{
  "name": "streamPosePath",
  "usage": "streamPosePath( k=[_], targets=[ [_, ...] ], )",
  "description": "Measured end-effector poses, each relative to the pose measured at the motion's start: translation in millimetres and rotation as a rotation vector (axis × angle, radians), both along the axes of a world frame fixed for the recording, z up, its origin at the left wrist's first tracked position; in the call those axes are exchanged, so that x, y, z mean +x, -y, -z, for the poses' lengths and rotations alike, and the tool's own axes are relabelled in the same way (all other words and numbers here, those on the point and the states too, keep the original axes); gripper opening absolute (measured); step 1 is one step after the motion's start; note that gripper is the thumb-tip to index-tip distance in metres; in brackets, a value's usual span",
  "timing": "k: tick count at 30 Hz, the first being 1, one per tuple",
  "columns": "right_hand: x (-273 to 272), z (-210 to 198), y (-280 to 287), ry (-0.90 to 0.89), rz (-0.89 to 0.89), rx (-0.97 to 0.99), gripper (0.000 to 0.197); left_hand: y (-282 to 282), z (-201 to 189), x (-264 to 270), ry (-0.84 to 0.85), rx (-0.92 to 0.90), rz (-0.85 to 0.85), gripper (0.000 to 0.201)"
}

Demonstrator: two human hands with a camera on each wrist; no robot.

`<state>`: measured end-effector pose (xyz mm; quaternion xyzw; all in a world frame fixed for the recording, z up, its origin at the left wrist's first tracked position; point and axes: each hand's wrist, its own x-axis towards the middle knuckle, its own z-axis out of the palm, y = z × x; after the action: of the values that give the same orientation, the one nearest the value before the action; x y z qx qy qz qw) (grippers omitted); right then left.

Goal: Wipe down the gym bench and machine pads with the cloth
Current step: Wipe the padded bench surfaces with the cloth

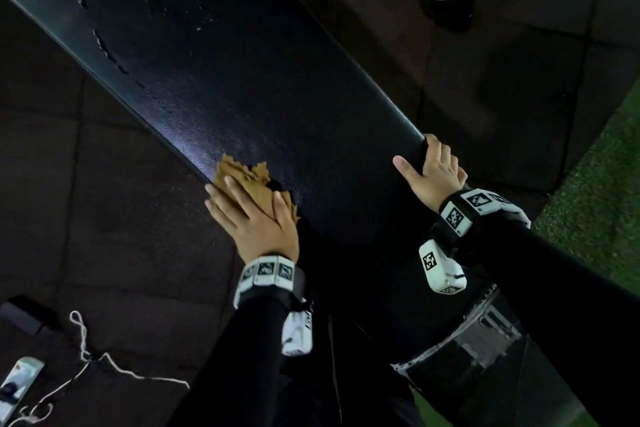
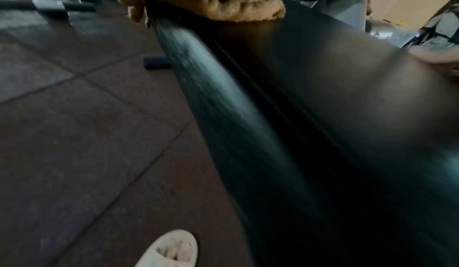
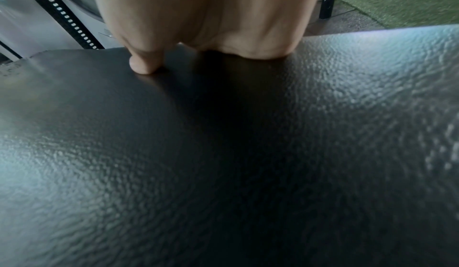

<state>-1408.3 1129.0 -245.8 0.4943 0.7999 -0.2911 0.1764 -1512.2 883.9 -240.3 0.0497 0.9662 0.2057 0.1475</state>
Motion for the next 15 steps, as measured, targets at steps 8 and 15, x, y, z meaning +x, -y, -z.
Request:
streamPosePath(
  k=[8, 15],
  targets=[
    [-10.2, -15.7, 5.7, 0.050, 0.035, 0.009, 0.077, -8.1, -0.1, 44.6, 0.066, 0.251, -0.255, 0.086],
    [-58.2, -32.2, 22.6, -0.062, -0.054, 0.136, 0.068, -8.0, 3.5, 18.8, 0.067, 0.406, -0.435, 0.082]
  ],
)
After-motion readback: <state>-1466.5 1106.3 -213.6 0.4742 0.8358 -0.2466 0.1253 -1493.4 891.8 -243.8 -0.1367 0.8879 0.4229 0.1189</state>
